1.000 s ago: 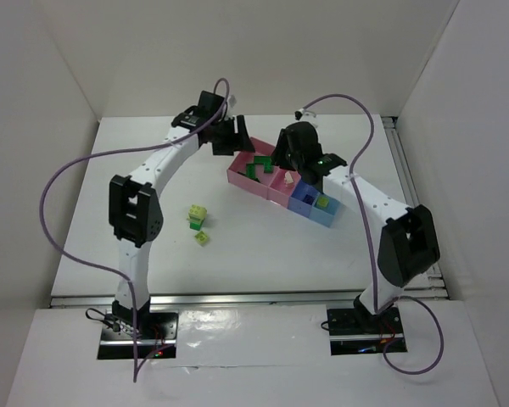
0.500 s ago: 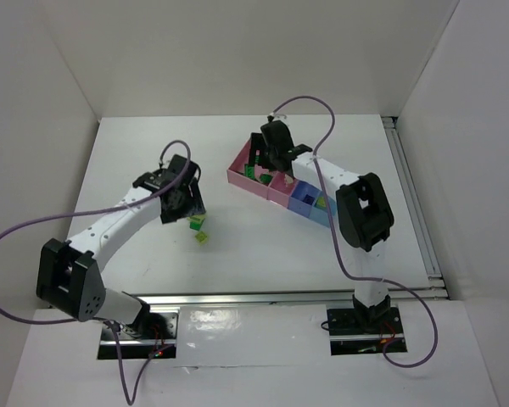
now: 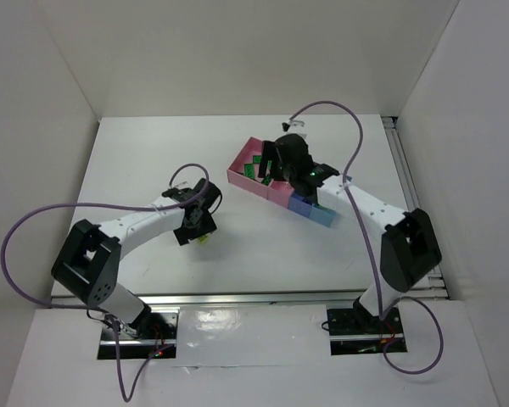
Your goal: Sort the legos into containers by color
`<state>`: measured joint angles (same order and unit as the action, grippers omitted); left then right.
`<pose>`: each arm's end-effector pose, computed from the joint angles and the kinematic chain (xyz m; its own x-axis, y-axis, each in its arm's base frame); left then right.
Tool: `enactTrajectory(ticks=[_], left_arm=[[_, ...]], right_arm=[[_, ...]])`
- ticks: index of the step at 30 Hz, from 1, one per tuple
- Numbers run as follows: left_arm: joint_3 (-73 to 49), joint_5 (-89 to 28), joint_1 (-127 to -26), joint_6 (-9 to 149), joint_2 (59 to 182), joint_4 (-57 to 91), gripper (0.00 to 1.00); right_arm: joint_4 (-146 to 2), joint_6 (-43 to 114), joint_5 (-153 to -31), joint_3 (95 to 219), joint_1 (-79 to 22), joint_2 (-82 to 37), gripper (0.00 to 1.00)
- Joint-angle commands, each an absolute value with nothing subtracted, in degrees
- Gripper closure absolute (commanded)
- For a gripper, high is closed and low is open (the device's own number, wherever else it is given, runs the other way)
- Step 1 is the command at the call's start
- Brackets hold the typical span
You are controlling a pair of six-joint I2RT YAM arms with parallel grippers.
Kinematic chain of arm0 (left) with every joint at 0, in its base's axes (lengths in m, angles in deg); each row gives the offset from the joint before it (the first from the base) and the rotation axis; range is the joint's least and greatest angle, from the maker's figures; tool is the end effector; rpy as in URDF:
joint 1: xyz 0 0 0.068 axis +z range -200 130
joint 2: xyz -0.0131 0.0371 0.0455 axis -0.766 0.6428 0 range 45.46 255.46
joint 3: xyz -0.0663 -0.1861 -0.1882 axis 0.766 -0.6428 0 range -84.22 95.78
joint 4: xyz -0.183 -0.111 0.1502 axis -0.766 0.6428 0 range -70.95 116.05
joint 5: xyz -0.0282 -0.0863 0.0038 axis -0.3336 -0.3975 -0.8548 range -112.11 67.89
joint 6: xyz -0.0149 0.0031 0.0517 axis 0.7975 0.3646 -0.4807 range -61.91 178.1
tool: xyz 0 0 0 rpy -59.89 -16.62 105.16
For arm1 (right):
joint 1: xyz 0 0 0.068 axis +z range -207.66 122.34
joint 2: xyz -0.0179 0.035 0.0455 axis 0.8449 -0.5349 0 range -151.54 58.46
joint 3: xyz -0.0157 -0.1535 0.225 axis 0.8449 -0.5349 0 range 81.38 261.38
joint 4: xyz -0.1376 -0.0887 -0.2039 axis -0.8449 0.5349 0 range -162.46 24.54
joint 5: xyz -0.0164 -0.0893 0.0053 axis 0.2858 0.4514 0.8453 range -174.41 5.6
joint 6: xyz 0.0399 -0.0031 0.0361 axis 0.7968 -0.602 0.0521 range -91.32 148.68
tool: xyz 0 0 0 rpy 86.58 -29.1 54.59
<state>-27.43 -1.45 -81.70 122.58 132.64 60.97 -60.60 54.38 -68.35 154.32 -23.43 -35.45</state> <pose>0.2460 -0.1372 0.2029 -0.7104 -0.5537 -0.4345 -0.5590 0.8190 -0.1296 0.3191 0.2051 0.2866 -0.5549 0.1264 -0.8222 -0.1197 0.9660 0.2293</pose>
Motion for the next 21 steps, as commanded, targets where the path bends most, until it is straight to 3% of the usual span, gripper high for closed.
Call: enactTrajectory(ticks=[1, 5, 9, 16, 21], left_arm=[[-26.9, 2.7, -82.0, 128.1, 136.2, 58.8, 0.27], [-27.5, 4.1, -82.5, 132.0, 139.0, 58.8, 0.32], [-27.0, 3.5, -82.5, 132.5, 140.4, 57.6, 0.45], [-25.1, 4.0, -85.3, 129.4, 140.0, 58.1, 0.79], [-16.2, 3.4, -94.0, 122.6, 140.6, 58.6, 0.85]], right_arm=[[-63.0, 55.4, -66.9, 149.1, -23.1, -29.6, 0.15], [-61.6, 56.1, -66.9, 145.8, -23.1, -26.6, 0.15], [-60.5, 56.1, -68.2, 143.3, -23.1, -25.3, 0.15], [-57.2, 57.2, -64.9, 140.4, -22.6, -21.7, 0.15], [-54.2, 59.9, -58.8, 137.3, -22.6, -16.0, 0.15]])
